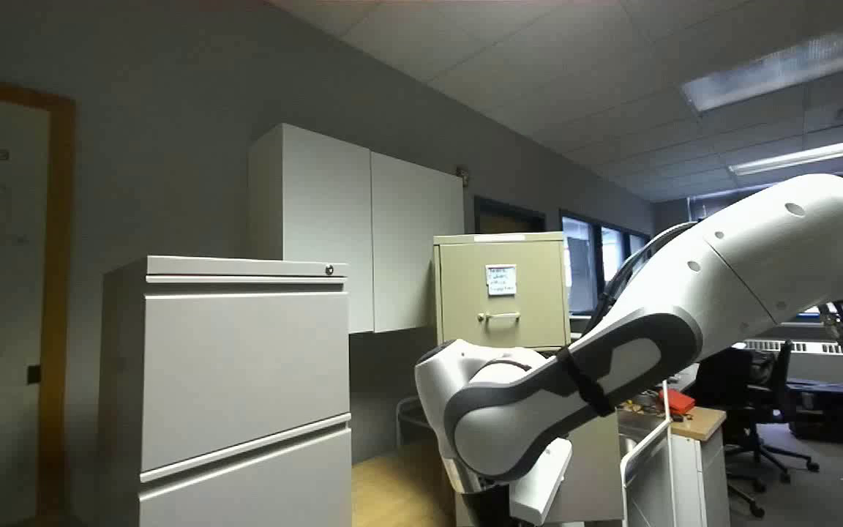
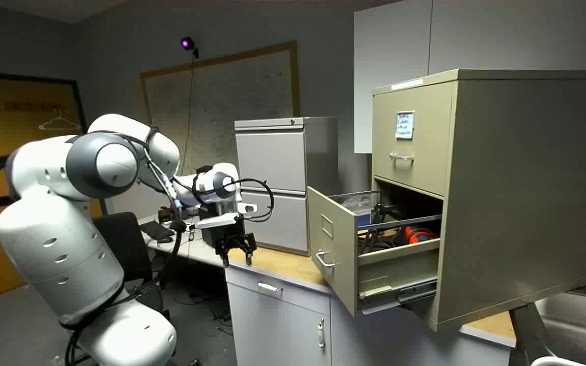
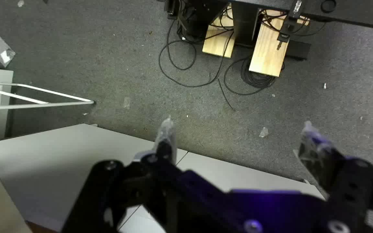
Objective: Close the bottom drawer
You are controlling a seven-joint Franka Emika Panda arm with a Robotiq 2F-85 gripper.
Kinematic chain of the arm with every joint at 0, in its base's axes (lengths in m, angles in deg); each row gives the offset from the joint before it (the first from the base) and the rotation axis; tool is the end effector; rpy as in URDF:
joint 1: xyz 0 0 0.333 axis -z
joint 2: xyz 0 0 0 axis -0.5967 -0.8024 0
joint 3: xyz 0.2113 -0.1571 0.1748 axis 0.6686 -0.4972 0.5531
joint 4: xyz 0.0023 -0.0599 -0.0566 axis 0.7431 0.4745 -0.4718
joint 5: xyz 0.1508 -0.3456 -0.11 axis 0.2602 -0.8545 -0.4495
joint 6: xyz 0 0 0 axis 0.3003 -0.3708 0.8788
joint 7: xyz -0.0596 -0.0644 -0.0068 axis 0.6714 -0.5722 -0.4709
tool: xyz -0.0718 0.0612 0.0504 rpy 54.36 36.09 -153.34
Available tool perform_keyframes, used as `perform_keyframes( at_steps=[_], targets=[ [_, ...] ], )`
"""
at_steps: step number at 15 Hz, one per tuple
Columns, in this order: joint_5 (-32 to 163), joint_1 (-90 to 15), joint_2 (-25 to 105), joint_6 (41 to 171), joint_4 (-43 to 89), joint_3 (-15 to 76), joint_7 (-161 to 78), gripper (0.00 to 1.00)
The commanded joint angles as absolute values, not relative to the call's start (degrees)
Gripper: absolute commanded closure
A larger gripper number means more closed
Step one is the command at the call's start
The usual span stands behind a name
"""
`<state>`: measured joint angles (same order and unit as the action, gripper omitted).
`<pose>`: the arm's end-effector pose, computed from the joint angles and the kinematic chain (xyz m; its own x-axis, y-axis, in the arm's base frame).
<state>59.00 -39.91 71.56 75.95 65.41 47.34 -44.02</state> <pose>0.4162 0.1079 0.4135 0.9554 0.1695 -0.2416 0.2263 -0.9463 0.2308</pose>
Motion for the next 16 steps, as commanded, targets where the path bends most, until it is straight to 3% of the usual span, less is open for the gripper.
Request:
perform_keyframes(
  at_steps=[1, 12, 13, 14, 16],
  targets=[
    [58.68, -41.35, 71.43, 75.93, 65.30, 45.99, -44.33, 0.00],
    [53.20, -40.86, 72.18, 73.93, 63.13, 46.50, -47.96, 0.02],
    [51.51, -40.84, 72.20, 74.00, 62.77, 46.73, -49.12, 0.26],
    [49.04, -40.81, 72.09, 73.93, 62.28, 47.30, -50.90, 0.26],
    [42.82, -40.42, 71.12, 74.21, 60.98, 48.52, -55.86, 0.40]
  ],
)
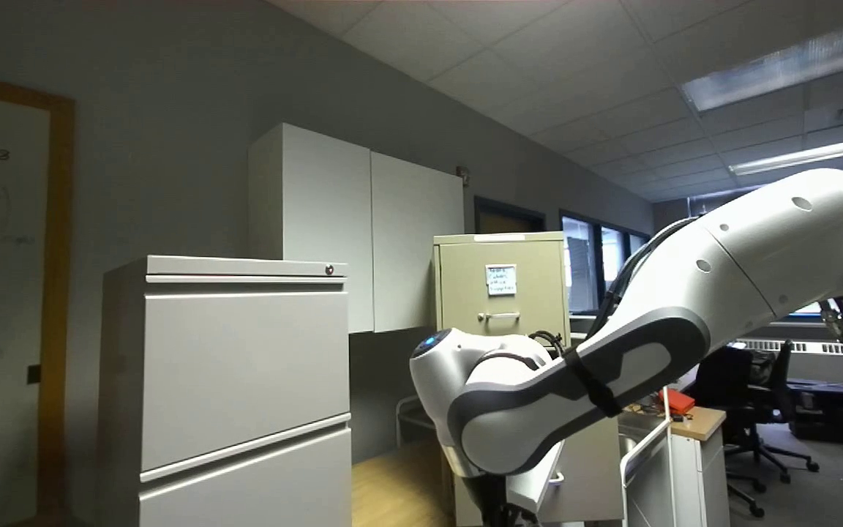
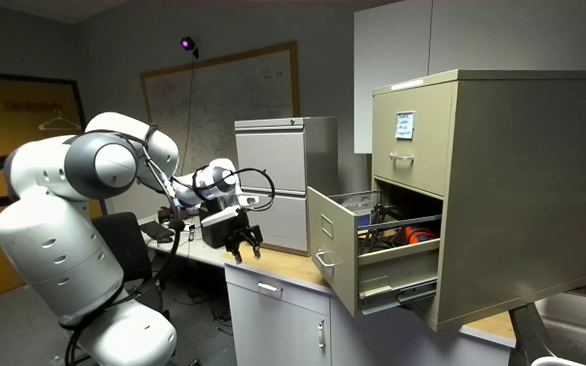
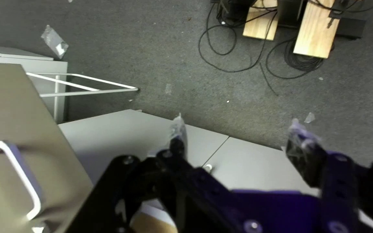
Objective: Close the bottom drawer
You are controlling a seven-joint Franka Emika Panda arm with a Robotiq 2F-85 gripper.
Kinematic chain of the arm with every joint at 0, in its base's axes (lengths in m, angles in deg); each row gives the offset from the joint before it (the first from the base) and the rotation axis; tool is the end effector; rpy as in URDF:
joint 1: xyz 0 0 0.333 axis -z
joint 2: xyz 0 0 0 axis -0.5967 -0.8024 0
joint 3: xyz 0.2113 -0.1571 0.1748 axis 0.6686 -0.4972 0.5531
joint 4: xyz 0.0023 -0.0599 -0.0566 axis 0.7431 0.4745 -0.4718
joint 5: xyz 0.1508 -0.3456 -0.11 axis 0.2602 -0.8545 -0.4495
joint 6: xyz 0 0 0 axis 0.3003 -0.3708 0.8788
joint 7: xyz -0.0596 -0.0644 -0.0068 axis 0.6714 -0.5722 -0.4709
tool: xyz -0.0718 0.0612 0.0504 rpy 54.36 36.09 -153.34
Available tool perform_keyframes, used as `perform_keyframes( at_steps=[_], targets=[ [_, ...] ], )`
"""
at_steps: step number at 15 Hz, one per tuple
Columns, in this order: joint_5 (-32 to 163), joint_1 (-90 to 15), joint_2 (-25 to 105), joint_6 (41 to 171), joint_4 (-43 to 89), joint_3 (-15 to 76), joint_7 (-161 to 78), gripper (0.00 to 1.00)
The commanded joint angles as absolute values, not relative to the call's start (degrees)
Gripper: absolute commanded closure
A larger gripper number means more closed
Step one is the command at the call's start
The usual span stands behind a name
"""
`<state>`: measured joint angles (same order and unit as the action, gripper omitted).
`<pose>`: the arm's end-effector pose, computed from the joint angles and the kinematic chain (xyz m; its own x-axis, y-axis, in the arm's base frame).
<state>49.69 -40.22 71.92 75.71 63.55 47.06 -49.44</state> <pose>0.4272 0.0990 0.4337 0.9771 0.1328 -0.1664 0.1882 -0.9039 0.3841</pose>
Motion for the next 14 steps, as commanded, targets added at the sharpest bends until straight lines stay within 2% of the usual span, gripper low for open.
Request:
perform_keyframes(
  at_steps=[1, 5, 8, 14],
  targets=[
    [39.65, -40.18, 70.36, 73.37, 59.93, 48.88, -57.76, 0.47],
    [25.79, -39.51, 64.37, 67.75, 53.22, 48.98, -63.04, 0.80],
    [15.99, -40.08, 59.83, 65.04, 47.55, 47.52, -66.27, 0.99],
    [-7.64, -40.38, 53.74, 74.68, 41.67, 43.20, -65.84, 1.00]
  ],
)
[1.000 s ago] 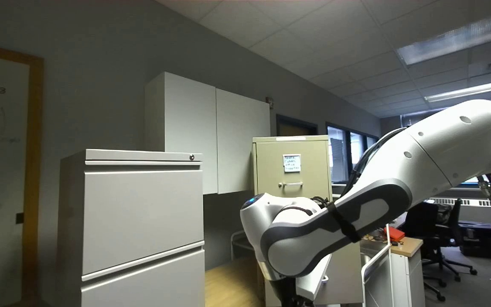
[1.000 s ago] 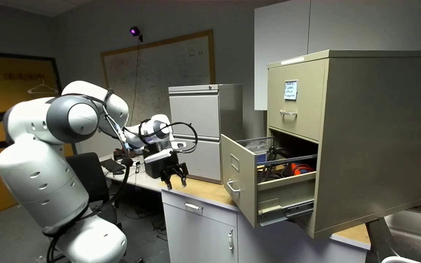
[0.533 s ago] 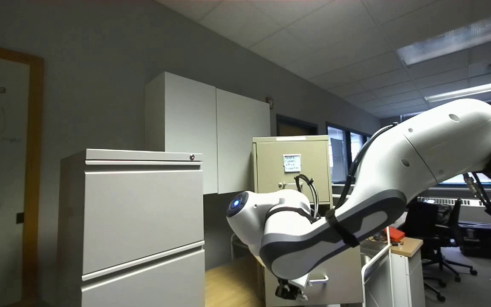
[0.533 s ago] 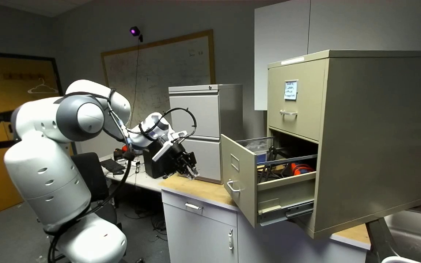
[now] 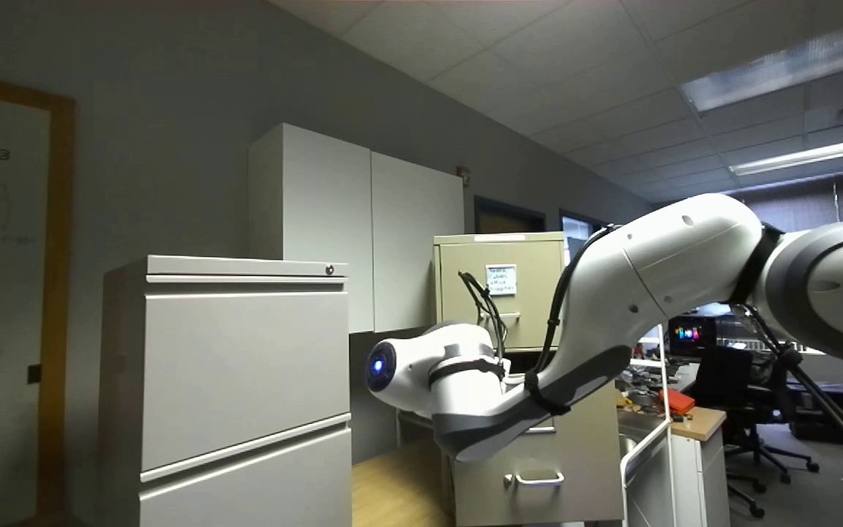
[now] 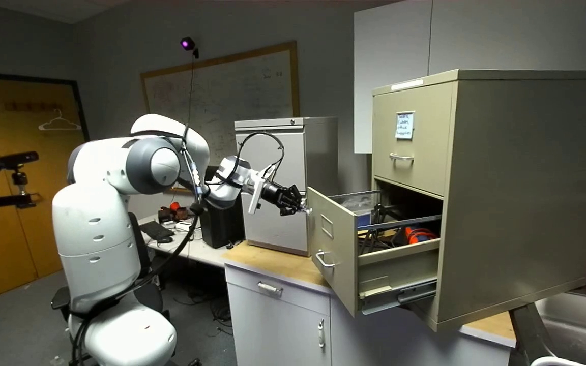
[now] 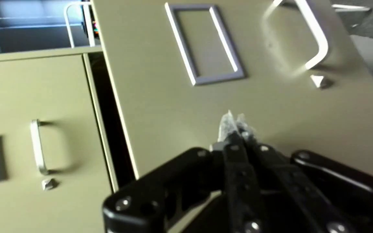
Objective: Close the bottom drawer
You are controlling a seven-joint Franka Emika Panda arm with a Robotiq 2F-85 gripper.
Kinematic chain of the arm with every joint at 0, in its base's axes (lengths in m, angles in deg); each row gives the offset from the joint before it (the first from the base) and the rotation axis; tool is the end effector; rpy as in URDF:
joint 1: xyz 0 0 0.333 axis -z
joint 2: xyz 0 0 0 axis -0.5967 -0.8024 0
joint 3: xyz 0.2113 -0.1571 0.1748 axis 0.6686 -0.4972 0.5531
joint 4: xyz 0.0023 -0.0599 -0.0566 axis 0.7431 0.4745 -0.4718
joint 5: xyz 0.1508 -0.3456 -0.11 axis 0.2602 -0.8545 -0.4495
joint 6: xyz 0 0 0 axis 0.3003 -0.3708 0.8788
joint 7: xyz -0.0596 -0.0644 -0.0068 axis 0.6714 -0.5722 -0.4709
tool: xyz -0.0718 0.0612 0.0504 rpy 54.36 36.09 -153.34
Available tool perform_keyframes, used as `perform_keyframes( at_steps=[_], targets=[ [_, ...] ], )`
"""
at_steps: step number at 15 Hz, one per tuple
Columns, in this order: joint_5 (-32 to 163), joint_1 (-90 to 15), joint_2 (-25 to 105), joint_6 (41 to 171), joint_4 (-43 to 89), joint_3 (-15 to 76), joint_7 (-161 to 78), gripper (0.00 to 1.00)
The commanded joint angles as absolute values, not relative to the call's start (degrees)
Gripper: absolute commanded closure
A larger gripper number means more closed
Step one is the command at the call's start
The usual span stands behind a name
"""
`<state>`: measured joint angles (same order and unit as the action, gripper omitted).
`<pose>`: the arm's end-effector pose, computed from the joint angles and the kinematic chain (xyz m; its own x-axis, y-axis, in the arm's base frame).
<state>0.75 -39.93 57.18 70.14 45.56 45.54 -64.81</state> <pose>0.5465 0.0525 0.4930 0.9764 0.1990 0.0839 0.0059 -0.4126 0.9109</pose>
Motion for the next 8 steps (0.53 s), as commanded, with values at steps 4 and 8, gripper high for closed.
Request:
perform_keyframes(
  at_steps=[4, 8],
  targets=[
    [-12.44, -38.73, 50.93, 81.22, 39.13, 39.96, -69.57, 1.00],
    [-12.78, -36.25, 46.98, 88.57, 33.14, 35.66, -69.64, 1.00]
  ],
)
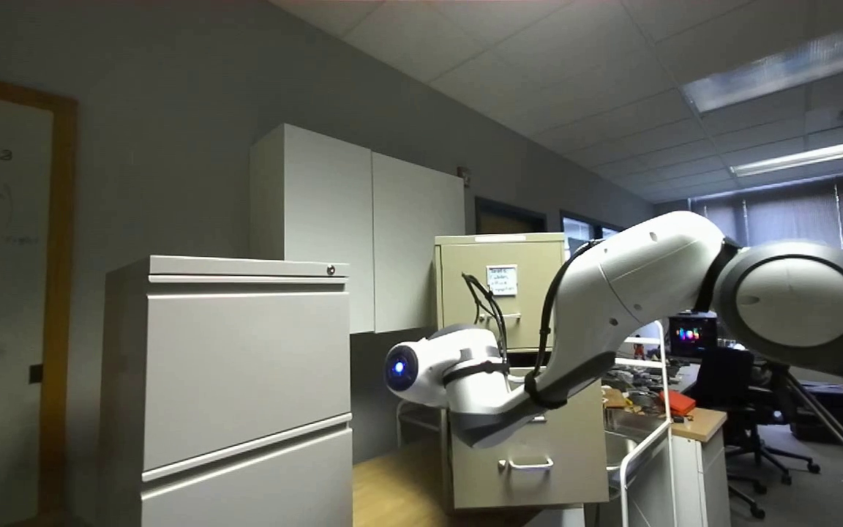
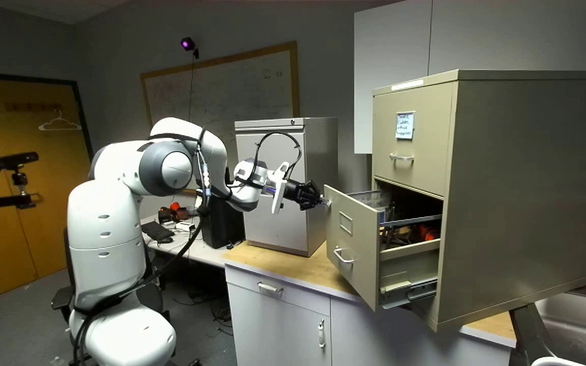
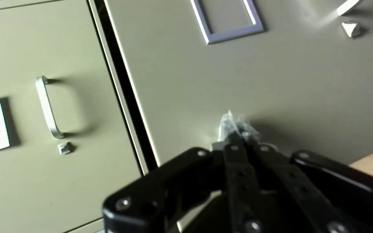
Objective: Close the bottom drawer
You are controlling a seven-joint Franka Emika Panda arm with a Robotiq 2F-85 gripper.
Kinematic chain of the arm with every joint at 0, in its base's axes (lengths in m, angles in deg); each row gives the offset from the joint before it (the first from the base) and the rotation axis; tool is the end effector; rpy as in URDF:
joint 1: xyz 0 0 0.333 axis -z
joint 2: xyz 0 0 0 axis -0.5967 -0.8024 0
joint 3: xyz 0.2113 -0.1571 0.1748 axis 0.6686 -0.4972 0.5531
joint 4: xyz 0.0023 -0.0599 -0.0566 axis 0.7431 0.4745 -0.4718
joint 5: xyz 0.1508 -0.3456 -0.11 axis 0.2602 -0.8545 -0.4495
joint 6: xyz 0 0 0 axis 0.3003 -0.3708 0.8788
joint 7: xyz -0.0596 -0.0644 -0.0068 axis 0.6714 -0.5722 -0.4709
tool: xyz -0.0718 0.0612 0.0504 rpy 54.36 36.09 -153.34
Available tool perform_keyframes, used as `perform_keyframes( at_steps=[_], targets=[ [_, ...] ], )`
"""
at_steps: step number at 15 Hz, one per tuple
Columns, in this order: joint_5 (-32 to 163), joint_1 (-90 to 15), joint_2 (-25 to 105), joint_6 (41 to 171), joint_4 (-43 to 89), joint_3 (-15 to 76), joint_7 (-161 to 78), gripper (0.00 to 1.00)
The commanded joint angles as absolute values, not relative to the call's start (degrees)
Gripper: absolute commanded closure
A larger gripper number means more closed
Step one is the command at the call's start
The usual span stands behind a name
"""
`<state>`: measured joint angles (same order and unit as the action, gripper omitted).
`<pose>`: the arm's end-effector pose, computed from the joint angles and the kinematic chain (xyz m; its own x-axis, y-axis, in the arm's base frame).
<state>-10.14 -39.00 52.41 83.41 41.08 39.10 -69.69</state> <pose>0.5969 0.0073 0.4950 0.9224 0.3185 0.2183 -0.0840 -0.3863 0.9185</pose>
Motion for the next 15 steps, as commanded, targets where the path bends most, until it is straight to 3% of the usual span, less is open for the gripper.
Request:
perform_keyframes(
  at_steps=[1, 7, 15],
  targets=[
    [-13.14, -35.72, 45.96, 89.24, 31.62, 34.72, -69.42, 1.00],
    [-17.50, -32.66, 38.78, 87.32, 20.44, 29.85, -69.64, 1.00],
    [-2.73, -26.90, 30.36, 84.53, 0.02, 27.20, -68.30, 1.00]
  ],
)
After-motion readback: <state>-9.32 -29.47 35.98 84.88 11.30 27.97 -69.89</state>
